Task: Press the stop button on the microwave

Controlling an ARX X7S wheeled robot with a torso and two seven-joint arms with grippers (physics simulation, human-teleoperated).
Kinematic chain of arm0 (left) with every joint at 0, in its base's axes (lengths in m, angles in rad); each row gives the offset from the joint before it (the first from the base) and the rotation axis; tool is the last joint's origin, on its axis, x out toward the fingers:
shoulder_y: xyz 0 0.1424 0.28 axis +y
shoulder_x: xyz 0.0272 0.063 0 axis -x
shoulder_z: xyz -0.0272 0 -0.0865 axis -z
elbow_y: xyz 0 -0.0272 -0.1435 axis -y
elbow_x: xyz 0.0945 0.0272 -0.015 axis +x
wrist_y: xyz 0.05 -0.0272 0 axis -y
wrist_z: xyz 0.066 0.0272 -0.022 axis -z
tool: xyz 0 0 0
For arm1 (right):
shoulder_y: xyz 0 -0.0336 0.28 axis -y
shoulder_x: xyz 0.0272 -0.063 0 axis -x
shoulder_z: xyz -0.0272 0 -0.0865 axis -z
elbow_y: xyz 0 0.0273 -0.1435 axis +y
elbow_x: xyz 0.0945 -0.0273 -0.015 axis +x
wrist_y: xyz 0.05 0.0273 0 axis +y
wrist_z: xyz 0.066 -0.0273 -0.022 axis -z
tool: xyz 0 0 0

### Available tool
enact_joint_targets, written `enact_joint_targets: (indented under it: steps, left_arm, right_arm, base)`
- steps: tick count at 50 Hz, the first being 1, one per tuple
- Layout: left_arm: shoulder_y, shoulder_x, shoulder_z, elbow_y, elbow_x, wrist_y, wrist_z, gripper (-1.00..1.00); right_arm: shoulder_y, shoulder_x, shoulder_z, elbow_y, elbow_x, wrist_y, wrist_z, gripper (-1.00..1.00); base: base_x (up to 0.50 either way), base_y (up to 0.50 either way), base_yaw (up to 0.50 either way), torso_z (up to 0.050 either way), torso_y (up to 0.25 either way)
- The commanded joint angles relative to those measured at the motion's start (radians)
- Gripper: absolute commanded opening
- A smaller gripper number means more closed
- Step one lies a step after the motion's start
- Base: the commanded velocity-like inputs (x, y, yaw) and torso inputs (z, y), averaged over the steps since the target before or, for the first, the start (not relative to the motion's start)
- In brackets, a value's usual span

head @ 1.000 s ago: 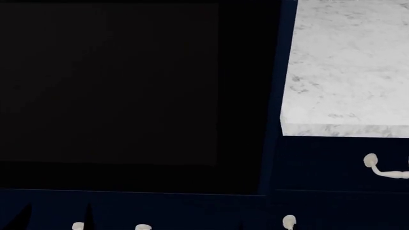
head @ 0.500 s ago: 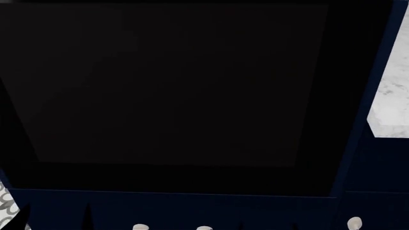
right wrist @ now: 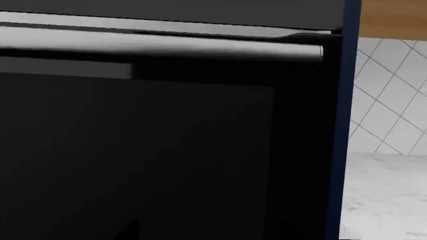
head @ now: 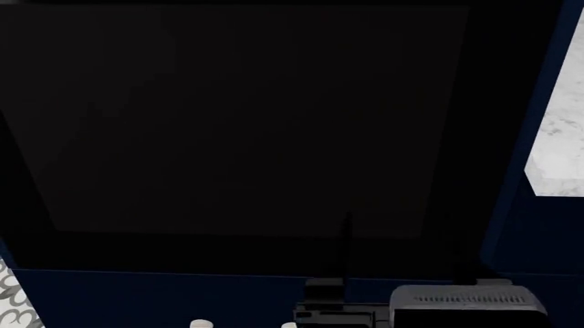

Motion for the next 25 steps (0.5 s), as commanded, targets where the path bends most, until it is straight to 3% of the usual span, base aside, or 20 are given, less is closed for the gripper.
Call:
enact_joint_targets:
  steps: [1, 6, 12, 25]
  left_arm:
    - [-0.072, 0.001, -0.188, -0.69, 0.059, 0.065, 0.078, 1.0]
    - [-0.018, 0.011, -0.289, -0.691, 0.112, -0.024, 0.086, 1.0]
    - [-0.018, 0.011, -0.289, -0.691, 0.112, -0.024, 0.086, 1.0]
    - [-0.018, 0.011, -0.289, -0.691, 0.112, -0.024, 0.086, 1.0]
  right_arm:
    - [0.229, 0.039, 0.001, -0.428, 0.005, 0.404, 0.063, 1.0]
    - [0.475, 0.017, 0.027, -0.525, 0.061, 0.668, 0.066, 1.0]
    - [0.749, 0.0, 0.068, -0.504, 0.183, 0.862, 0.102, 1.0]
    - [1.235, -0.016, 0.021, 0.019, 0.163, 0.843, 0.003, 1.0]
  base:
    - [0.0, 0.0, 0.0, 0.0, 0.0]
    - [0.0, 0.0, 0.0, 0.0, 0.0]
    - [0.0, 0.0, 0.0, 0.0, 0.0]
    - [0.0, 0.0, 0.0, 0.0, 0.0]
